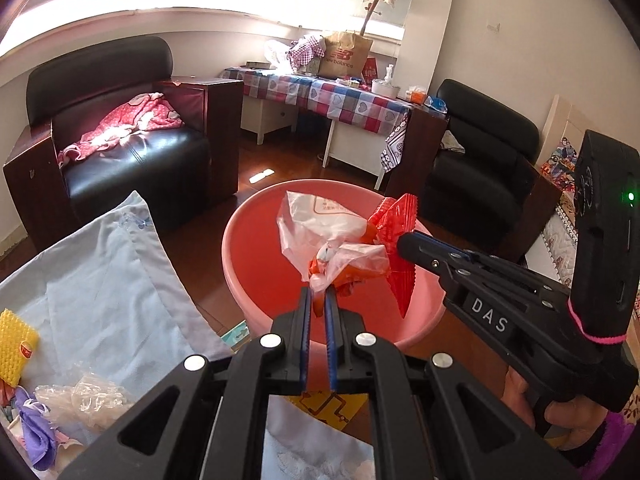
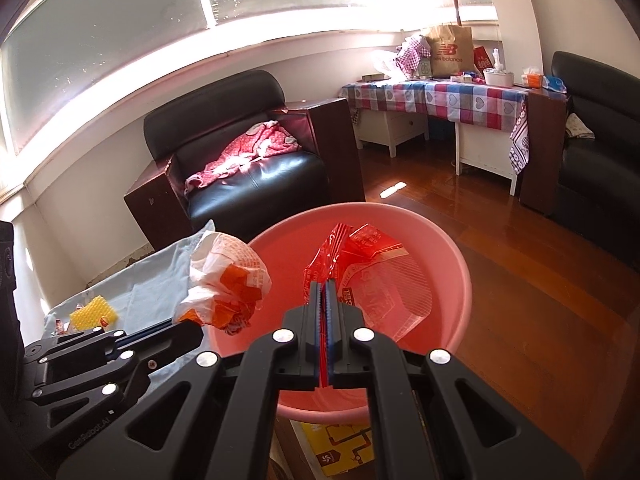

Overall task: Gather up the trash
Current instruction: 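Carry both bags over the pink bucket and open both tools to drop them, then move both open tools back over the trash pile on the bed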

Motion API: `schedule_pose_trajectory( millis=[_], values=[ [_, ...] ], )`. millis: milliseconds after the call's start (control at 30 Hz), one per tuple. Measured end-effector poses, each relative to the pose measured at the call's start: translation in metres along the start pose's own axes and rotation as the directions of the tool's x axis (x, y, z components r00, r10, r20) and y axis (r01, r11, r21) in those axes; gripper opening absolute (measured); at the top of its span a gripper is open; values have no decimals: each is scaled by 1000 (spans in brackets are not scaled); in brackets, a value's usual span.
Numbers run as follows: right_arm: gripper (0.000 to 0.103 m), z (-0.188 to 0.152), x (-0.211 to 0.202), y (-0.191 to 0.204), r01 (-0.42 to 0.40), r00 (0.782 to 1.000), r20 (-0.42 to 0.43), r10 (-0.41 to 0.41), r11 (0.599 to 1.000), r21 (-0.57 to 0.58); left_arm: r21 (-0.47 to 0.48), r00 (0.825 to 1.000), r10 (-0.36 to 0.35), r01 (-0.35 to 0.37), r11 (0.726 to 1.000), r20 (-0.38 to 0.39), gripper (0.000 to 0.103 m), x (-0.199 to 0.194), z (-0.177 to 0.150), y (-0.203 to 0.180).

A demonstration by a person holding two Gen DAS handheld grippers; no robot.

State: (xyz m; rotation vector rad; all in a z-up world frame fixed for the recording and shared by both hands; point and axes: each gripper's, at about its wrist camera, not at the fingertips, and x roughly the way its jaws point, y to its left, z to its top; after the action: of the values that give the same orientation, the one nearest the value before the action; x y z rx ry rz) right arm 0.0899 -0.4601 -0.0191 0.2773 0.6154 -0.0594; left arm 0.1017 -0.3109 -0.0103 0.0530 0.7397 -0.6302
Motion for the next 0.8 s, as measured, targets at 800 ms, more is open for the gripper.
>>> schedule_pose_trajectory(
  millis=[800],
  values=[
    [39, -4, -27, 15, -1, 1000, 29, 2, 1000, -25, -32, 990, -5, 9, 999, 144, 46, -57, -4, 0]
  ],
)
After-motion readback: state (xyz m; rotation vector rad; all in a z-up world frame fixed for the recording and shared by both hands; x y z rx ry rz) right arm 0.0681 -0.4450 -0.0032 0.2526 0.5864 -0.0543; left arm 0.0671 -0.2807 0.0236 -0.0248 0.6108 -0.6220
